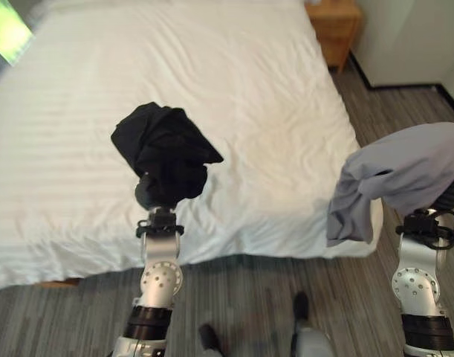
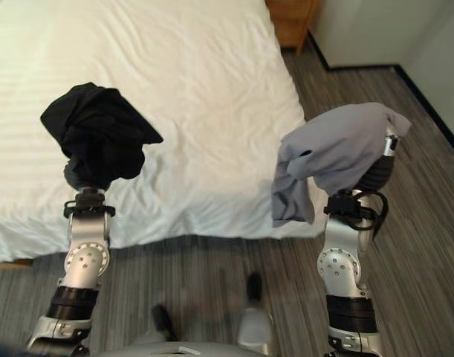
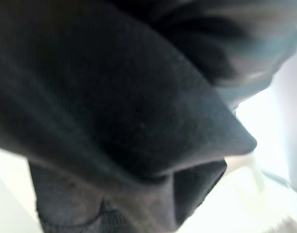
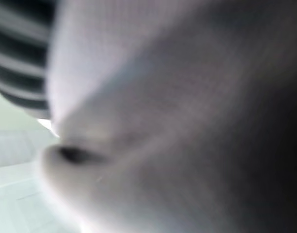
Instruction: Pick up bed clothes into laundry basket.
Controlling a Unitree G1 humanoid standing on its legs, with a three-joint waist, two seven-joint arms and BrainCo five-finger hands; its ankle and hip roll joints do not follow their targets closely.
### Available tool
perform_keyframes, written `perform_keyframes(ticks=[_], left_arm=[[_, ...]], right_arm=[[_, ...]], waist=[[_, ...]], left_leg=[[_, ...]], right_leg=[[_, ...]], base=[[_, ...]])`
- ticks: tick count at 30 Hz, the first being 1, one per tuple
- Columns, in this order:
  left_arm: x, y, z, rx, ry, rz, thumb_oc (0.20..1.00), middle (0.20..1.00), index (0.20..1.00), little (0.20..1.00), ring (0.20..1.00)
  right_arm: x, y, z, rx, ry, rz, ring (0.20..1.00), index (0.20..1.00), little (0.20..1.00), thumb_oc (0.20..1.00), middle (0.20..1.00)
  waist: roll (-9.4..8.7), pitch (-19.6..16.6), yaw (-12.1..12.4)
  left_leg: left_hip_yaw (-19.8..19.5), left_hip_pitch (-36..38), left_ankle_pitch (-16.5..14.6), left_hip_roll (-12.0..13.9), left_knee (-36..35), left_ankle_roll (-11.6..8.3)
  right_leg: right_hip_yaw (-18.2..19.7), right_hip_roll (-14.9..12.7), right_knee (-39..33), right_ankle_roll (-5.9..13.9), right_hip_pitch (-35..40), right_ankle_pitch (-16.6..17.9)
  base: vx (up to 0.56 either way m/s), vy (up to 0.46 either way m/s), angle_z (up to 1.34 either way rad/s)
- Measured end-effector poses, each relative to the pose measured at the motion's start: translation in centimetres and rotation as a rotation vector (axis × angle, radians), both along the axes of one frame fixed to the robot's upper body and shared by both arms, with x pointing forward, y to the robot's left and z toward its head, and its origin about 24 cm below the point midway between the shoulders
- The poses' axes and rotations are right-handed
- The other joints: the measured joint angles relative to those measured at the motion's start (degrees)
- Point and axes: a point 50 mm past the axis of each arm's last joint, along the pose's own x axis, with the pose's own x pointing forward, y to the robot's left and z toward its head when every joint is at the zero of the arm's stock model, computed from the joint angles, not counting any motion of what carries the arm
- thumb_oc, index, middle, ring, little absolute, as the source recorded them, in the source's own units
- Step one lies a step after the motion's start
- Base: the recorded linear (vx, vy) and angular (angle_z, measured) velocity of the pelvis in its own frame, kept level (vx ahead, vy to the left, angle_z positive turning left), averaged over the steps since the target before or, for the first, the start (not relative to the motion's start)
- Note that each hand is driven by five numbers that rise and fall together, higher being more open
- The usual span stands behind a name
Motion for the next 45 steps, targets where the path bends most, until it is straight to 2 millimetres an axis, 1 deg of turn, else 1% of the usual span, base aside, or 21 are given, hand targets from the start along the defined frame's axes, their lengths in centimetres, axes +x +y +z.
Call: perform_keyframes(ticks=[4, 12, 14, 17, 18, 19, 20, 21, 23, 24, 26, 28, 29, 31, 34, 35, 36, 37, 40, 43, 45], left_arm=[[-2.3, 1.6, -3.0, 0.049, 0.102, 0.075, 0.2, 0.2, 0.2, 0.2, 0.2], [-3.6, 2.2, -5.0, 0.058, 0.189, 0.104, 0.2, 0.2, 0.2, 0.2, 0.2], [-3.4, 2.0, -4.7, 0.064, 0.18, 0.096, 0.2, 0.2, 0.2, 0.2, 0.2], [-3.0, 2.6, -1.9, 0.213, 0.096, 0.099, 0.2, 0.2, 0.2, 0.2, 0.2], [-3.1, 3.0, -1.4, 0.257, 0.084, 0.115, 0.2, 0.2, 0.2, 0.2, 0.2], [-2.8, 2.9, -1.4, 0.269, 0.091, 0.128, 0.2, 0.2, 0.2, 0.2, 0.2], [-2.6, 3.2, -1.3, 0.248, 0.092, 0.153, 0.2, 0.2, 0.2, 0.2, 0.2], [-2.3, 3.0, -1.3, 0.233, 0.097, 0.151, 0.2, 0.2, 0.2, 0.2, 0.2], [-2.0, 3.0, -1.2, 0.208, 0.097, 0.169, 0.2, 0.2, 0.2, 0.2, 0.2], [-2.1, 3.3, -1.4, 0.194, 0.103, 0.188, 0.2, 0.2, 0.2, 0.2, 0.2], [-2.7, 4.0, -1.7, 0.209, 0.119, 0.212, 0.2, 0.2, 0.2, 0.2, 0.2], [-2.8, 3.7, -1.8, 0.207, 0.117, 0.199, 0.2, 0.2, 0.2, 0.2, 0.2], [-2.7, 3.5, -1.6, 0.206, 0.103, 0.192, 0.2, 0.2, 0.2, 0.2, 0.2], [-2.8, 3.5, -2.0, 0.183, 0.107, 0.198, 0.2, 0.2, 0.2, 0.2, 0.2], [-3.0, 4.1, -3.0, 0.154, 0.144, 0.236, 0.2, 0.2, 0.2, 0.2, 0.2], [-2.9, 3.8, -3.2, 0.142, 0.15, 0.221, 0.2, 0.2, 0.2, 0.2, 0.2], [-2.8, 3.0, -3.4, 0.141, 0.154, 0.187, 0.2, 0.2, 0.2, 0.2, 0.2], [-3.8, 2.3, -4.1, 0.126, 0.162, 0.174, 0.2, 0.2, 0.2, 0.2, 0.2], [-2.6, 1.3, -4.1, 0.135, 0.155, 0.132, 0.2, 0.2, 0.2, 0.2, 0.2], [-2.2, 1.3, -3.6, 0.157, 0.13, 0.12, 0.2, 0.2, 0.2, 0.2, 0.2], [-2.0, 1.1, -3.4, 0.156, 0.123, 0.114, 0.2, 0.2, 0.2, 0.2, 0.2]], right_arm=[[-1.1, -1.7, -1.9, 0.003, 0.08, -0.082, 0.2, 0.2, 0.2, 0.2, 0.2], [-4.9, -5.2, -6.1, 0.118, 0.231, -0.3, 0.2, 0.2, 0.2, 0.2, 0.2], [-5.5, -5.6, -6.4, 0.111, 0.245, -0.323, 0.2, 0.2, 0.2, 0.2, 0.2], [-6.9, -6.3, -7.0, 0.1, 0.278, -0.375, 0.2, 0.2, 0.2, 0.2, 0.2], [-6.8, -6.6, -6.8, 0.095, 0.267, -0.396, 0.2, 0.2, 0.2, 0.2, 0.2], [-6.4, -7.3, -7.1, 0.128, 0.272, -0.438, 0.2, 0.2, 0.2, 0.2, 0.2], [-6.5, -7.4, -7.2, 0.136, 0.288, -0.447, 0.2, 0.2, 0.2, 0.2, 0.2], [-6.8, -7.2, -7.4, 0.136, 0.3, -0.446, 0.2, 0.2, 0.2, 0.2, 0.2], [-6.2, -5.9, -7.7, 0.142, 0.302, -0.395, 0.2, 0.2, 0.2, 0.2, 0.2], [-5.3, -5.0, -7.3, 0.132, 0.289, -0.345, 0.2, 0.2, 0.2, 0.2, 0.2], [-2.8, -2.5, -6.0, 0.128, 0.23, -0.228, 0.2, 0.2, 0.2, 0.2, 0.2], [-1.8, -1.7, -4.6, 0.118, 0.17, -0.188, 0.2, 0.2, 0.2, 0.2, 0.2], [-1.7, -2.0, -4.1, 0.098, 0.155, -0.187, 0.2, 0.2, 0.2, 0.2, 0.2], [-2.1, -2.4, -4.3, 0.077, 0.169, -0.191, 0.2, 0.2, 0.2, 0.2, 0.2], [-2.0, -1.5, -5.1, 0.1, 0.196, -0.15, 0.2, 0.2, 0.2, 0.2, 0.2], [-1.6, -1.2, -4.7, 0.095, 0.176, -0.132, 0.2, 0.2, 0.2, 0.2, 0.2], [-1.3, -1.1, -4.3, 0.088, 0.162, -0.127, 0.2, 0.2, 0.2, 0.2, 0.2], [1.6, 1.0, -3.9, 0.078, 0.166, -0.035, 0.2, 0.2, 0.2, 0.2, 0.2], [0.8, 1.4, -5.2, 0.051, 0.214, 0.003, 0.2, 0.2, 0.2, 0.2, 0.2], [-1.6, -0.7, -7.0, 0.05, 0.288, -0.076, 0.2, 0.2, 0.2, 0.2, 0.2], [-1.9, -1.1, -6.9, 0.047, 0.287, -0.092, 0.2, 0.2, 0.2, 0.2, 0.2]], waist=[[0.96, -6.3, 0.4], [-1.34, -9.2, -0.5], [-1.88, -9.2, -3.0], [-4.08, -7.3, -7.8], [-3.38, -6.2, -6.5], [0.5, -3.9, -3.8], [2.1, -2.4, -3.2], [2.22, -2.3, -4.9], [0.53, -1.6, -4.6], [-0.1, -1.6, -3.3], [-0.05, -0.5, -1.6], [0.0, -0.4, -1.0], [1.68, -0.3, -0.4], [4.31, -0.5, 1.0], [1.33, -1.2, 1.7], [0.96, -1.1, 1.7], [0.96, -1.0, 1.7], [-1.34, 0.2, 7.8], [-0.69, 0.2, 6.7], [-0.59, 0.2, 3.5], [0.37, 0.1, 2.6]], left_leg=[[0.1, 2.6, -1.4, -0.4, -0.1, 0.01], [2.1, 5.5, -2.2, -2.3, -0.1, 0.39], [3.1, 6.0, -2.4, -3.9, -0.1, 0.65], [10.3, 5.3, -4.0, -8.6, 0.3, 2.24], [13.0, 5.1, -4.3, -9.0, 0.3, 3.68], [22.1, 5.2, -5.1, -5.0, 1.0, 4.84], [24.1, 5.3, -5.1, -3.2, 1.9, 4.82], [22.7, 5.4, -5.2, -3.0, 2.0, 5.01], [26.8, 8.1, -5.0, 0.0, 4.4, 4.66], [27.5, 9.3, -5.0, 1.7, 6.7, 4.64], [28.7, 9.2, -5.7, 7.3, 15.4, 4.28], [27.6, 7.8, -6.3, 5.6, 10.6, 1.57], [27.7, 7.3, -3.0, 6.1, 8.0, 0.97], [29.3, 8.1, 0.0, 10.0, 8.0, -0.61], [29.8, 9.9, 2.5, 16.0, 16.0, -1.85], [26.6, 8.8, 2.2, 16.8, 19.6, -2.29], [22.8, 7.5, 1.4, 15.6, 21.2, -3.0], [-8.7, 6.0, -9.0, -2.5, 17.0, -2.22], [-9.3, -2.0, -8.8, -4.5, 17.4, 0.21], [-9.8, -7.1, -5.2, -4.7, 9.7, 3.29], [-9.2, -7.9, -1.8, -4.0, 7.6, 3.28]], right_leg=[[0.0, -0.6, 0.0, 1.13, 2.5, -1.3], [1.4, -2.4, 0.0, 1.8, 4.1, -1.2], [3.2, -3.2, 0.8, 2.6, 2.9, -0.6], [7.7, -6.6, 2.6, 4.89, -5.5, -2.7], [2.8, -7.8, 2.5, 4.31, -8.0, -7.1], [-18.5, -10.3, 9.0, 2.14, -10.9, -6.8], [-29.3, -13.2, 18.1, 0.89, -10.5, -6.4], [-29.6, -13.9, 22.6, -0.3, -8.8, -5.5], [-32.1, -15.4, 35.5, -3.87, -2.3, -11.5], [-33.2, -13.4, 34.8, -3.71, 0.8, -13.8], [-36.2, -7.8, 28.0, -9.31, 2.7, -13.1], [-34.3, -4.3, 21.2, -9.6, 2.7, -13.1], [-32.8, -1.6, 18.4, -9.4, 2.7, -13.3], [-30.0, 3.8, 15.7, -8.03, 3.5, -14.5], [-24.3, 8.2, 13.2, -10.45, 4.2, -15.1], [-22.5, 8.4, 12.8, -10.94, 4.2, -15.2], [-20.5, 8.6, 12.7, -11.28, 4.1, -15.1], [-4.1, 8.4, 9.8, -13.64, 2.9, -12.4], [-2.0, 10.8, 5.7, -12.3, 6.0, -11.2], [1.4, 12.2, 4.9, -11.23, 8.1, -11.9], [2.9, 12.2, 4.8, -10.35, 8.0, -11.8]], base=[[0.02, 0.004, 0.0], [0.0, 0.064, -0.11], [-0.12, 0.127, -0.4], [-0.28, 0.199, -1.29], [-0.27, 0.13, -2.73], [-0.19, 0.092, -2.84], [-0.18, 0.04, -2.34], [-0.25, 0.034, -1.06], [-0.18, -0.078, -1.26], [-0.17, -0.196, -1.87], [-0.18, -0.327, -1.81], [-0.08, -0.439, -1.23], [-0.03, -0.477, -1.04], [0.02, -0.423, -0.84], [0.01, -0.234, -1.05], [0.08, -0.208, -1.04], [0.08, -0.307, -2.98], [0.11, -0.23, -2.89], [0.15, -0.073, -1.41], [0.18, -0.012, -0.93], [0.21, 0.009, -0.66]])
